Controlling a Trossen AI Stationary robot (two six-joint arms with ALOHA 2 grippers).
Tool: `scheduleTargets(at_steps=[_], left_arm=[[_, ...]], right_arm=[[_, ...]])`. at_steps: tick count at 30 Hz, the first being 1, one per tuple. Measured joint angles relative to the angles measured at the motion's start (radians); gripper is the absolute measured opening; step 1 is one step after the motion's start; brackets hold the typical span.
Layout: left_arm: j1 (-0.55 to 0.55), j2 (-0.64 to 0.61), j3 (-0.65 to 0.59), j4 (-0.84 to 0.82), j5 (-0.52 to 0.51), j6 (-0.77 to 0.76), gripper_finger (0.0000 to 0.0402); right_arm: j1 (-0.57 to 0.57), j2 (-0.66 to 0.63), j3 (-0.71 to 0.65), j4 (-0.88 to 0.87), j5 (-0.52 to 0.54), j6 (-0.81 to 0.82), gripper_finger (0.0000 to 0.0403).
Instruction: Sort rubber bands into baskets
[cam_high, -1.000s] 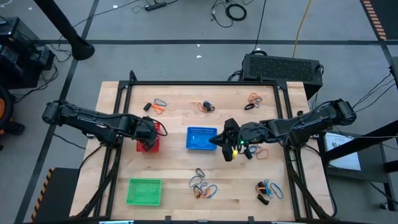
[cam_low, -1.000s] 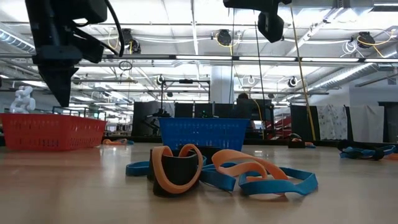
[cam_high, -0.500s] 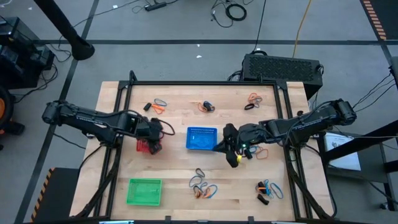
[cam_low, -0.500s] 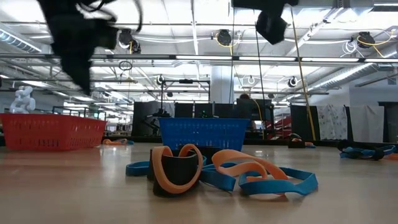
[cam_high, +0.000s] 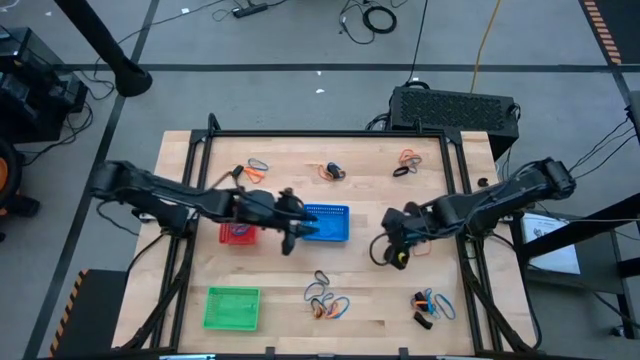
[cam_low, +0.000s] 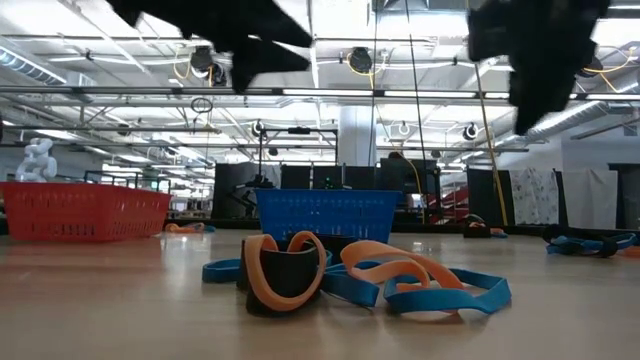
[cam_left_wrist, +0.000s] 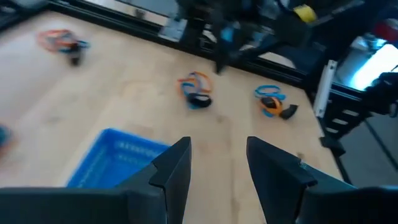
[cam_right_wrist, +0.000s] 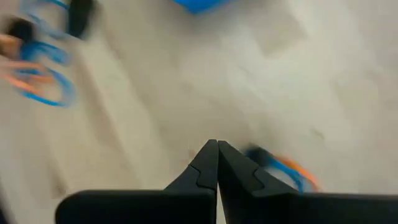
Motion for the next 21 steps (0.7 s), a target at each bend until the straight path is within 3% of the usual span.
scheduleTargets(at_steps=[6, 13, 21], left_arm=[[-0.002, 0.256, 0.204, 0.025, 0.117, 0.002, 0.0162], [0.0, 0.533, 0.558, -0.117, 0.118, 0.027, 0.0162], [0.013, 0.822, 0.973, -0.306, 0.136, 0.112, 0.0162]], right_arm=[[0.004, -0.056, 0.0, -0.151, 0.018, 0.082, 0.0], [0.037, -0.143, 0.0, -0.204, 0.167, 0.201, 0.0], [0.115, -0.295, 0.0, -0.239, 0.26, 0.337, 0.0]])
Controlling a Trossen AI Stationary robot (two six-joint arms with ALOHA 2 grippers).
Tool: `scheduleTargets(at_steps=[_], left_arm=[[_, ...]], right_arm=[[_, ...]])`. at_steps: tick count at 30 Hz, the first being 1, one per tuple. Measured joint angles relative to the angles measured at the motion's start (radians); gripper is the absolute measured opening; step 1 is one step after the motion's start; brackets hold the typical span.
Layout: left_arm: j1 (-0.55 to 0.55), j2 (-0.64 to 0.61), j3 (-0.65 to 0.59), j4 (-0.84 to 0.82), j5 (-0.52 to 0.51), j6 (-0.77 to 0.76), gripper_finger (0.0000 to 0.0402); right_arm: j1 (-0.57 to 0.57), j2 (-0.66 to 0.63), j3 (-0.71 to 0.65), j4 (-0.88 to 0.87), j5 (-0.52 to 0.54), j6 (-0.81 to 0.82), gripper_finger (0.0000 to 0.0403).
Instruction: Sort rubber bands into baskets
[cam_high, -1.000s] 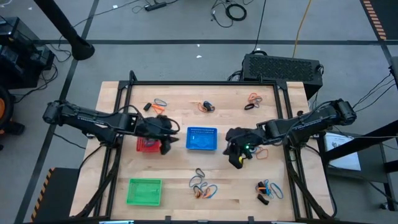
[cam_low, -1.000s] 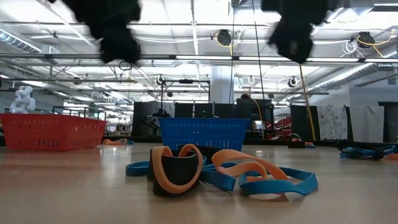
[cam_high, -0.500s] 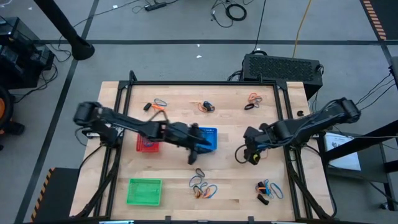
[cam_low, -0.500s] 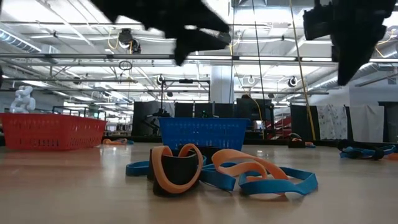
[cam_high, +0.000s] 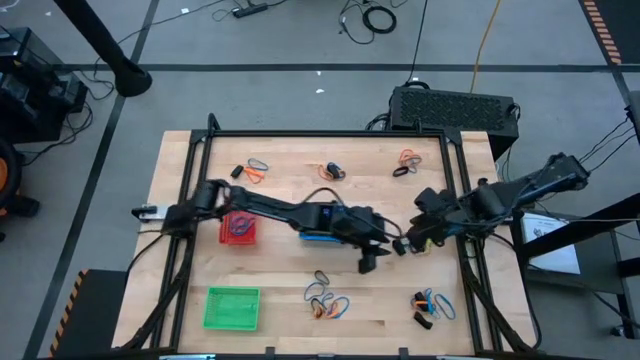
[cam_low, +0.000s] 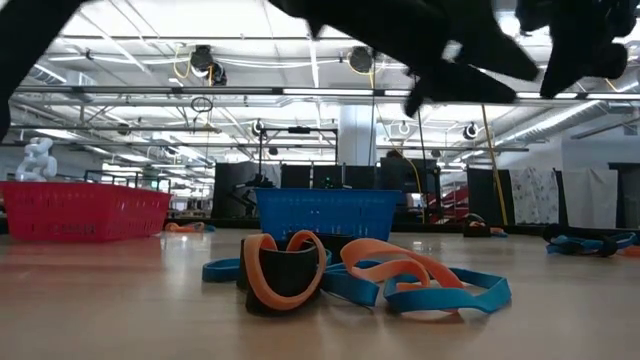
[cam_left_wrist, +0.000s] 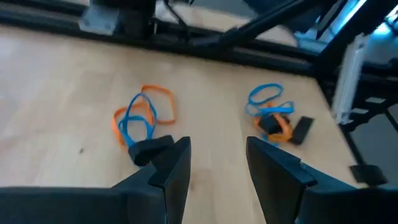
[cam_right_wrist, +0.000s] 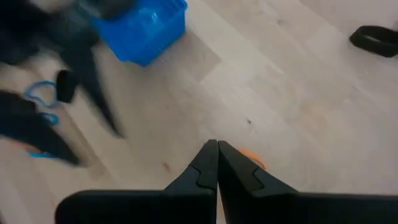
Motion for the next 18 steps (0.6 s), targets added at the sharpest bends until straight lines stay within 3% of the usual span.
scheduleTargets(at_steps=[11, 18], left_arm=[[0.04, 0.364, 0.447, -0.011, -0.008, 0.038, 0.0162], [0.051, 0.455, 0.492, -0.066, -0.149, 0.108, 0.0162]], right_arm=[[0.092, -0.109, 0.0, -0.041, 0.116, 0.093, 0.0], [0.124, -0.11, 0.002, -0.064, 0.124, 0.158, 0.0]])
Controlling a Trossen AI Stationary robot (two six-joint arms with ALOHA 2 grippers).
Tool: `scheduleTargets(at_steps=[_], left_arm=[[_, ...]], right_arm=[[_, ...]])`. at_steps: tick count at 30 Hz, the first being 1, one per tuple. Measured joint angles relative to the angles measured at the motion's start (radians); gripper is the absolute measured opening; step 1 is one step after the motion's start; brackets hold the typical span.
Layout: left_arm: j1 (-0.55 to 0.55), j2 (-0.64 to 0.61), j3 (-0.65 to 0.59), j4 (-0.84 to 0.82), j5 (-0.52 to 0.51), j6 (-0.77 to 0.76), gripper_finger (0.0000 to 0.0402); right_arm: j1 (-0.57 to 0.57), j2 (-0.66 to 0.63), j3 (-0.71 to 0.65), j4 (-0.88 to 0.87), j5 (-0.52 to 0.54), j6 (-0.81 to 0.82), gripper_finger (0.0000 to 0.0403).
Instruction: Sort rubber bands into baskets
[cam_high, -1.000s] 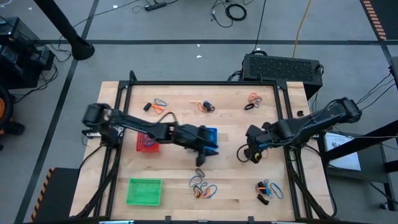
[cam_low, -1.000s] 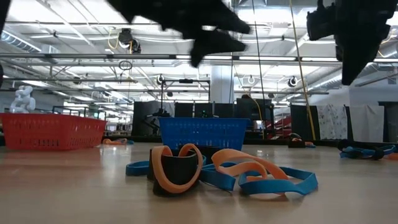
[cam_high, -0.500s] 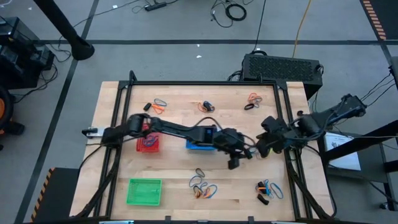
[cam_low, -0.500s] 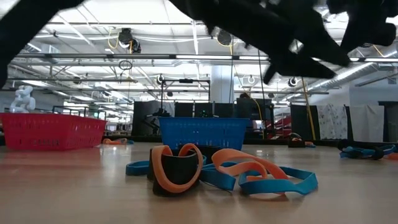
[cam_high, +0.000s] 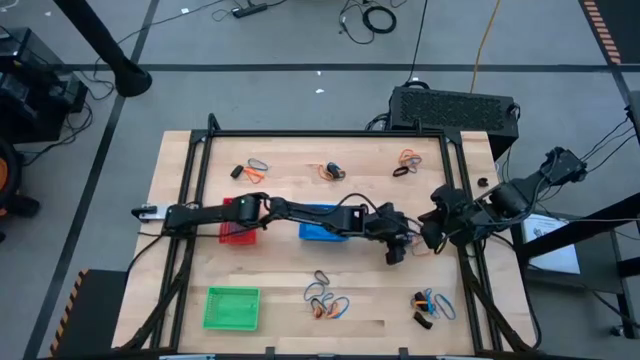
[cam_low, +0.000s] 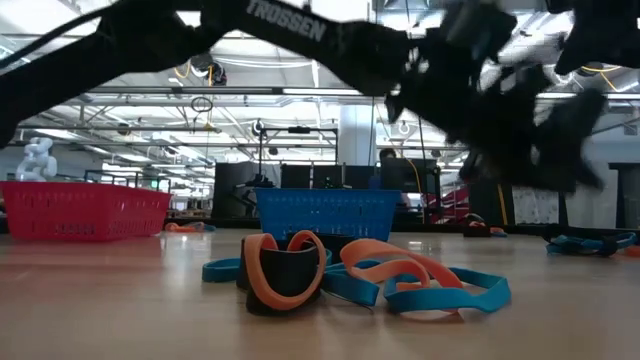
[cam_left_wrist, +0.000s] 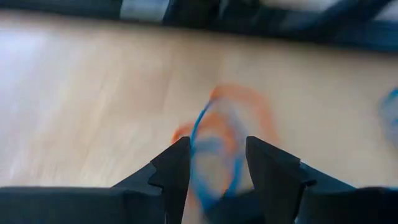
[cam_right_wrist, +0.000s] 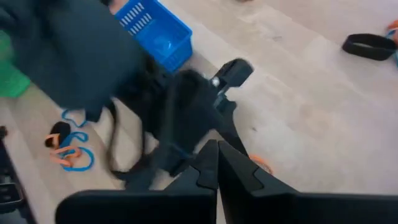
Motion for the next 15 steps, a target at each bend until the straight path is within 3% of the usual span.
scheduleTargets(at_steps=[15], left_arm=[[0.006, 0.031, 0.001, -0.056, 0.003, 0.016, 0.0162]], right_arm=[[0.007, -0.001, 0.0, -0.016, 0.005, -0.009, 0.0]])
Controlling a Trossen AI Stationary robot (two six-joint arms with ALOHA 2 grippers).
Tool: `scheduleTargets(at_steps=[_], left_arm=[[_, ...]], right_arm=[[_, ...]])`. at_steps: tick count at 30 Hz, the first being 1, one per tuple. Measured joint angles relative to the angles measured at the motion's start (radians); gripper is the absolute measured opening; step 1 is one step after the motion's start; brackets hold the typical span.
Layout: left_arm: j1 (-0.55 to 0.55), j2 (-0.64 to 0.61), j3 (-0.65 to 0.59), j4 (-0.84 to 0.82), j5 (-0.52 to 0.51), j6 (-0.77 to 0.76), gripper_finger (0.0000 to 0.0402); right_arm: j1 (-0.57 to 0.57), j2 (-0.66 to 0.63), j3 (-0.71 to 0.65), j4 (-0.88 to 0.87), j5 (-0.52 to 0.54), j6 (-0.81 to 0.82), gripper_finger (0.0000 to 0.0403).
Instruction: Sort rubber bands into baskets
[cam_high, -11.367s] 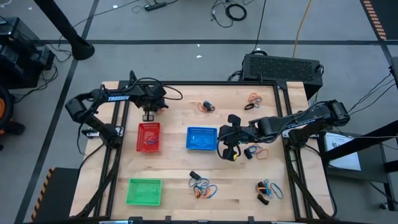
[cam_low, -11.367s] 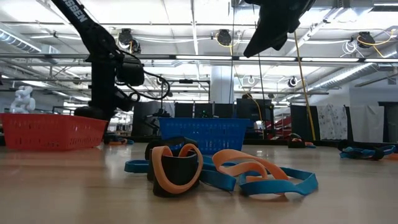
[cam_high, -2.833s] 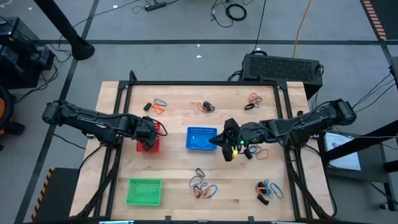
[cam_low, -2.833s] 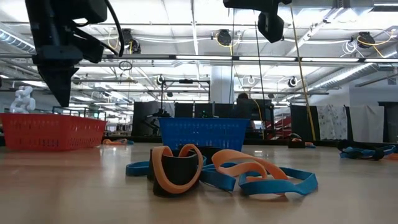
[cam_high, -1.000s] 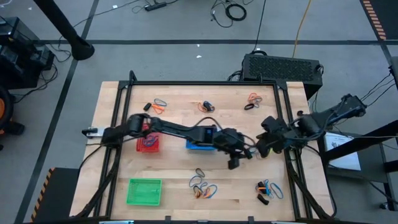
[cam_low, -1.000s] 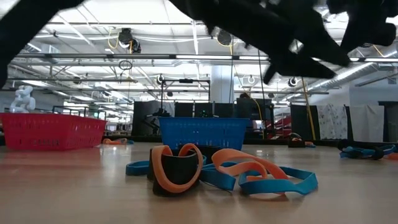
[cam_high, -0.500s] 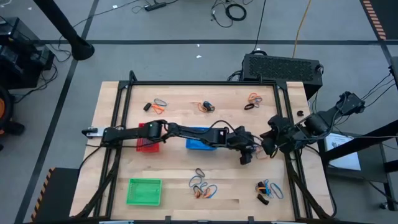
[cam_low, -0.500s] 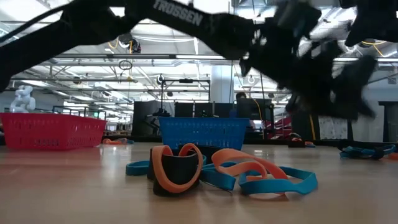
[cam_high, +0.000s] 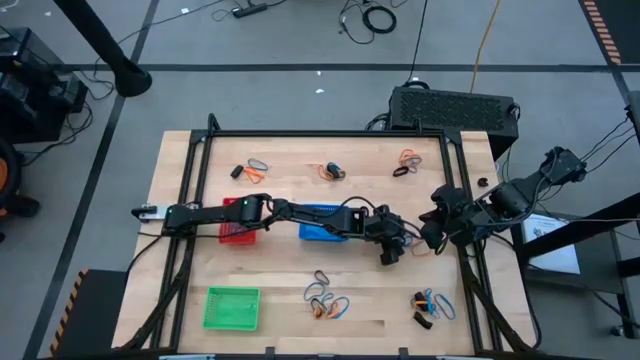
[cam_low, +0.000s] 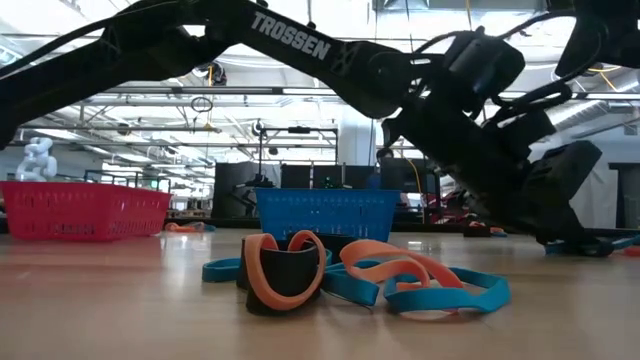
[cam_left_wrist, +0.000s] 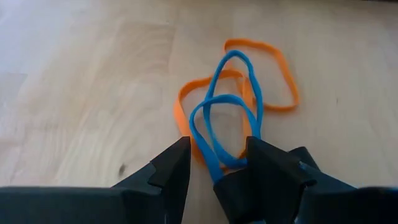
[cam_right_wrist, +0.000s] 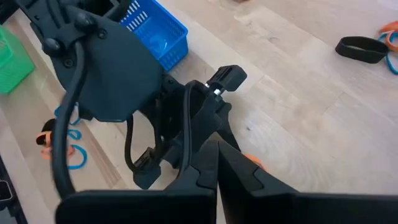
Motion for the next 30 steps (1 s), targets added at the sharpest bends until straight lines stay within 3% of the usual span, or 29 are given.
scheduleTargets(at_steps=[8, 21, 30], left_arm=[[0.0, 0.0, 0.0, 0.001, -0.002, 0.0, 0.0145], [0.0, -0.002, 0.0, -0.002, -0.002, -0.008, 0.0012], [0.0, -0.019, 0.041, 0.009, 0.016, -0.084, 0.0003]], right_arm=[[0.0, 0.0, 0.0, 0.0, -0.002, 0.004, 0.0], [0.0, 0.0, 0.0, -0.002, -0.003, 0.0, 0.0], [0.0, 0.001, 0.0, -0.006, -0.003, -0.005, 0.0]])
